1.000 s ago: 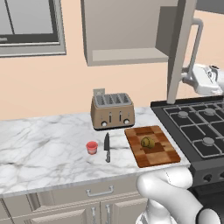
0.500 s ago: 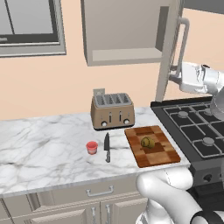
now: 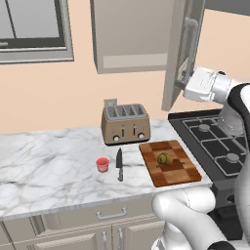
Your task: Pick the bread, place it on the cutting board, pick the jam, place it on the counter, and close the cabinet.
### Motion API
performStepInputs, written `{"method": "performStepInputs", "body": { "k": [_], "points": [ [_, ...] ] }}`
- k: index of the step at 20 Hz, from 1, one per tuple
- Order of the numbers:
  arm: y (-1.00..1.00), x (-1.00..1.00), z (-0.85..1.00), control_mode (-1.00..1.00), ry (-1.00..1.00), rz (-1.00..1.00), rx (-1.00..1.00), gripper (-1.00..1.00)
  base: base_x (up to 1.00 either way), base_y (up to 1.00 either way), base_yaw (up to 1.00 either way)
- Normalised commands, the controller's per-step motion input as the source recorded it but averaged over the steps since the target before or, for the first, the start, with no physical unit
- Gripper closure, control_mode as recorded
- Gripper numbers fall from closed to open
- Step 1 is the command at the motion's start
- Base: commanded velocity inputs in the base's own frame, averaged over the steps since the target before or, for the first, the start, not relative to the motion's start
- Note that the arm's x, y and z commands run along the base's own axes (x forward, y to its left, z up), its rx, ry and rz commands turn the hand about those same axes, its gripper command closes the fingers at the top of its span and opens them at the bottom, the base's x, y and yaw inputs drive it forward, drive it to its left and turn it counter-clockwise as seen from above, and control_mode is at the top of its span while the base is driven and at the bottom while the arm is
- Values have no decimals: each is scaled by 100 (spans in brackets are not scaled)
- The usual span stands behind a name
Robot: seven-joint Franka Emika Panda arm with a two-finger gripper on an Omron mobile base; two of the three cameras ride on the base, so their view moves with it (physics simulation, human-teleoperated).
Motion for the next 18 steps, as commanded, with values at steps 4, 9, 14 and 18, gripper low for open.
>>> {"method": "performStepInputs", "body": {
  "k": [4,9,14,18],
  "points": [
    [26,26,1,-100,0,-14,0,-100,0,0,0],
    [27,25,0,-100,0,-14,0,-100,0,0,0],
    [25,28,0,-100,0,-12,0,-100,0,0,0],
    [22,34,0,-100,0,-11,0,-100,0,0,0]
  ]
}}
